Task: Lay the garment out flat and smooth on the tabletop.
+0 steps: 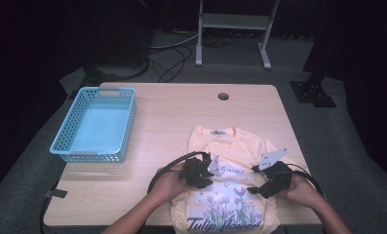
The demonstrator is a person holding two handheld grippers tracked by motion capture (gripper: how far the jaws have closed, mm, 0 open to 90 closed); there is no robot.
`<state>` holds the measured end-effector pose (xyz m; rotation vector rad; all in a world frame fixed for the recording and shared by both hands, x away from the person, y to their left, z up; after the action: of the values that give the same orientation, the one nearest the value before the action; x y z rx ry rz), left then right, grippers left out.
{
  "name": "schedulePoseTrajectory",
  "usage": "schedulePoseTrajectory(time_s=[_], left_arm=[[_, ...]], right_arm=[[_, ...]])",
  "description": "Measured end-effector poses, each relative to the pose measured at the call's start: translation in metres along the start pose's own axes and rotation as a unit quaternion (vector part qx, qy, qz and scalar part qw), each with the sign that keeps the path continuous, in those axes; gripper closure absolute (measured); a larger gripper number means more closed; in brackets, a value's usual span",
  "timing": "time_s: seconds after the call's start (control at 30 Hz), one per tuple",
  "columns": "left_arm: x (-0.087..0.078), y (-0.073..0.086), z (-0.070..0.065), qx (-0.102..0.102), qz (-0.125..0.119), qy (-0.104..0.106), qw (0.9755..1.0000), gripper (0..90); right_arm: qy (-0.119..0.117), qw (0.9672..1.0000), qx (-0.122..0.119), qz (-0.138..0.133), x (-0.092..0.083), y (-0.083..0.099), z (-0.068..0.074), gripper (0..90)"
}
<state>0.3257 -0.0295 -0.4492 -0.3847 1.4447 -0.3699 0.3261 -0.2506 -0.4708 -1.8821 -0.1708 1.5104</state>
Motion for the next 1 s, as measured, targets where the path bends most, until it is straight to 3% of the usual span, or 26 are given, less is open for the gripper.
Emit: schedulePoseTrajectory(time_s=[0.1, 0.5, 1.0], left_arm=[[-0.004, 0.001, 0.002, 0.001, -0.002, -0.001, 1.0000, 83.1], [-0.023, 0.010, 0.008, -0.001, -0.010, 0.006, 0.9999, 84.4], [-0.059, 0.044, 0.024, 0.003, 0.015, -0.010, 0.9998, 84.6]], right_arm=[[0.002, 1.0000, 0.003, 0.003, 0.000, 0.000, 0.000, 20.3], [0.006, 0.9999, 0.010, 0.008, 0.000, -0.001, 0.002, 20.0], [0.019, 0.9992, 0.028, 0.019, 0.001, -0.004, 0.004, 19.2]])
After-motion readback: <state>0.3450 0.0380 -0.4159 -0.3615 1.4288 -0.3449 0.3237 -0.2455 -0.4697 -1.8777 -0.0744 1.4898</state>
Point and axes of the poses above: each handheld gripper's, and its own axes: x roughly forward along the jaws, y roughly out of its underside, z roughly to its left, the point moved 5 cm from there along x, roughly forward along the jaws, and after that the axes turned 5 degrees about y, right-handed, at the moved point
